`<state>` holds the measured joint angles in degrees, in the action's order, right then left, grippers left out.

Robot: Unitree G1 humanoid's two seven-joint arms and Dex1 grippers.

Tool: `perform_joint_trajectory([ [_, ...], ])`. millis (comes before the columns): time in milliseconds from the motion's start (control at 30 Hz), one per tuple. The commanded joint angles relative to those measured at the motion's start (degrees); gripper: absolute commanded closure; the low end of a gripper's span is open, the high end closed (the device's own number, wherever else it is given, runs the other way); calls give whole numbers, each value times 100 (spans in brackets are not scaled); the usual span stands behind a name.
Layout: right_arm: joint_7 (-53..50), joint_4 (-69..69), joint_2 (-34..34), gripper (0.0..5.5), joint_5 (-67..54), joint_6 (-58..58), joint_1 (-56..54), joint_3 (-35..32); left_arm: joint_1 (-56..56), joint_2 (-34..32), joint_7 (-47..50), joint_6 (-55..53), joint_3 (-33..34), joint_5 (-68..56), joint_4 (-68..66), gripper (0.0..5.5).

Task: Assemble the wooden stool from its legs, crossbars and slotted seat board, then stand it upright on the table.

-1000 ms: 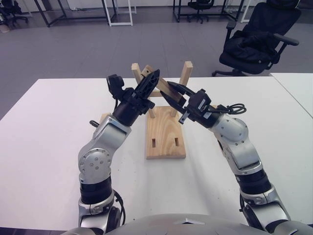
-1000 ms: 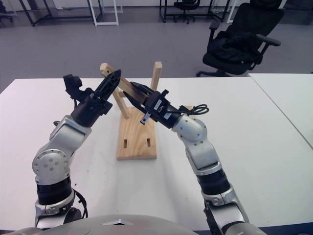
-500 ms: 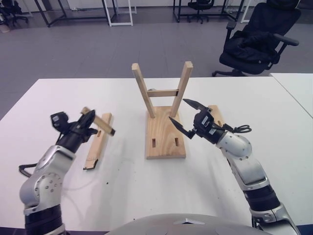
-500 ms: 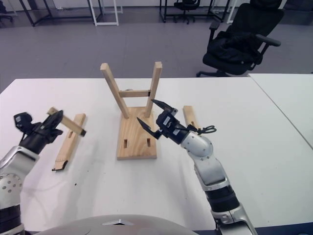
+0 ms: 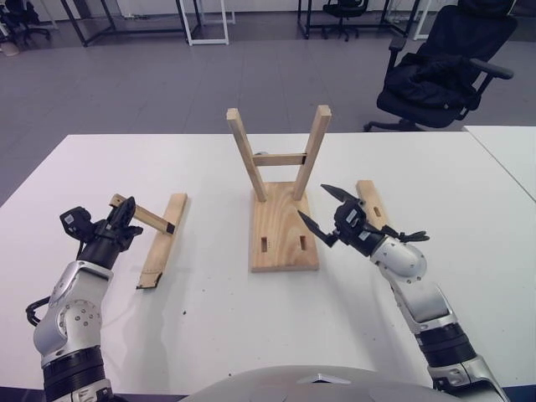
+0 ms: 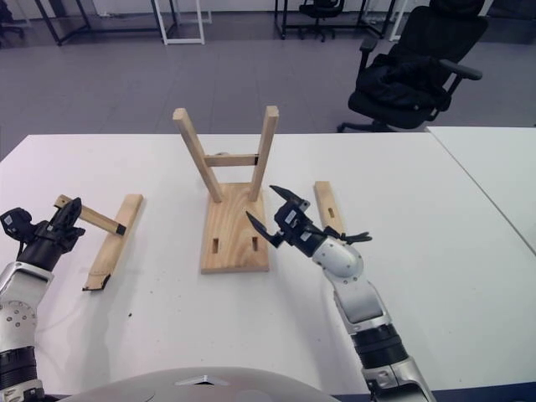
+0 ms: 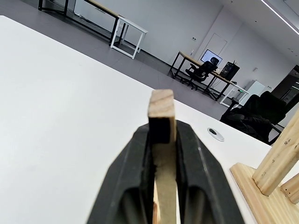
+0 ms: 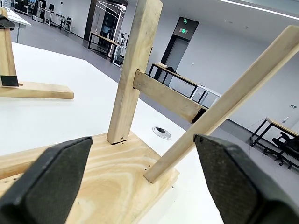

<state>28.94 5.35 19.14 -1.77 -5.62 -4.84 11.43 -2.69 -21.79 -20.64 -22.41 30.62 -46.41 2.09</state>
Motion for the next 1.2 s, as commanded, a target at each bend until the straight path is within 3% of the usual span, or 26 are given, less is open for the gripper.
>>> perform_joint_trajectory([
  [33, -21, 23, 11, 146, 63, -29, 23, -35, 76, -18, 56, -78, -14, 103, -74, 509],
  [433, 0, -44, -7, 146, 93, -55, 60, 9, 244, -240, 59, -115, 272, 78, -135, 509],
  [933, 115, -23, 35, 146, 199, -30, 103, 35, -149, -273, -282, 359, -429, 1293, -565, 509],
  [1200, 122, -79, 145, 146, 548, -251, 40, 208, -458, -165, -212, 413, -1208, 1842, -721, 509],
])
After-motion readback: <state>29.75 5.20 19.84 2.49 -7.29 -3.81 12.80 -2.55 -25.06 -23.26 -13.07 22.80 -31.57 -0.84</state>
